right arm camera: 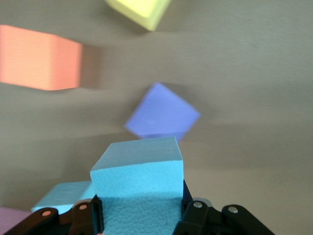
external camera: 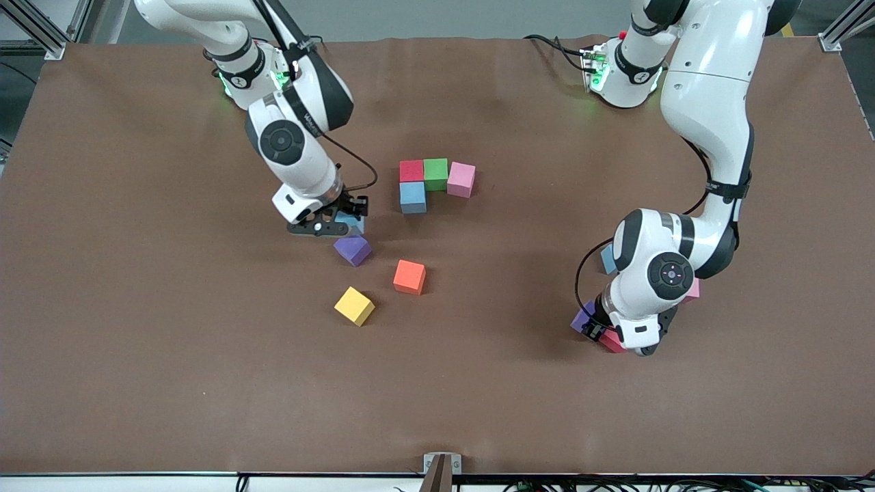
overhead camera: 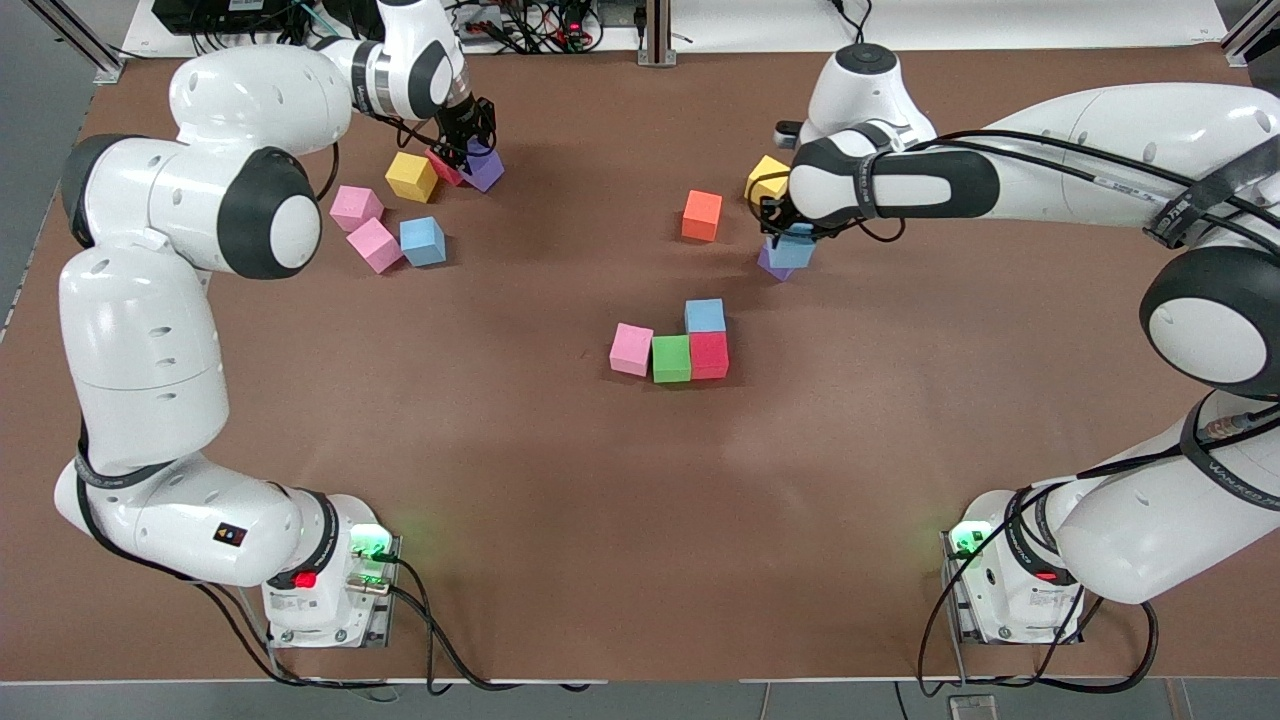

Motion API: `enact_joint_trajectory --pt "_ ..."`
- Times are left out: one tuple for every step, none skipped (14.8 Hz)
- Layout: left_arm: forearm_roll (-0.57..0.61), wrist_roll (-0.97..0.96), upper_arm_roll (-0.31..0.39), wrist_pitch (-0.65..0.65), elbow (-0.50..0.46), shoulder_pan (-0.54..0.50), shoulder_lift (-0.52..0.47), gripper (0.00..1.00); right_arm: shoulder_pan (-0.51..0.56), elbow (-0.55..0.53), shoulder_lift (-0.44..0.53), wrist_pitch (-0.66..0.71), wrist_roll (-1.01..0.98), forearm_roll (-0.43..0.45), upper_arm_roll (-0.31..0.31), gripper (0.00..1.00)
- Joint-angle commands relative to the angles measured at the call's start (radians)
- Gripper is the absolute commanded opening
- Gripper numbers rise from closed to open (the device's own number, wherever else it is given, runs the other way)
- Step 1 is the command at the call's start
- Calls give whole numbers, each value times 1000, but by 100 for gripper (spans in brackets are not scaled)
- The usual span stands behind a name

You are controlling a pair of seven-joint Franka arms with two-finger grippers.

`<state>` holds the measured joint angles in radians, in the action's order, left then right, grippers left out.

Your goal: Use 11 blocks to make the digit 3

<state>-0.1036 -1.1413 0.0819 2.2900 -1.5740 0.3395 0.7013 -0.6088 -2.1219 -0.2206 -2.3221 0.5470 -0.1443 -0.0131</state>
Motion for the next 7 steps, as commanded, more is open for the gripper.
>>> enact_joint_trajectory --pt "13 -15 4 -12 -1 4 -8 42 -78 91 -55 10 27 -43 -2 1" --pt "13 -15 4 -12 -1 6 -5 42 -95 130 -90 12 71 -44 -2 1" --pt "13 -15 4 -12 -1 4 -5 42 -114 166 -126 9 120 -44 -2 1" --pt "13 -15 4 -12 -1 4 -5 42 -141 203 -159 10 148 -43 -2 1" --pt "13 -14 4 -12 -1 4 -5 42 -157 226 -187 3 151 -34 -4 2" --pt "13 -15 4 -12 -1 4 -5 42 -160 234 -203 -2 149 -31 -4 2" --pt "13 -15 4 -12 -1 6 -3 42 -163 241 -215 -5 145 -15 -4 2"
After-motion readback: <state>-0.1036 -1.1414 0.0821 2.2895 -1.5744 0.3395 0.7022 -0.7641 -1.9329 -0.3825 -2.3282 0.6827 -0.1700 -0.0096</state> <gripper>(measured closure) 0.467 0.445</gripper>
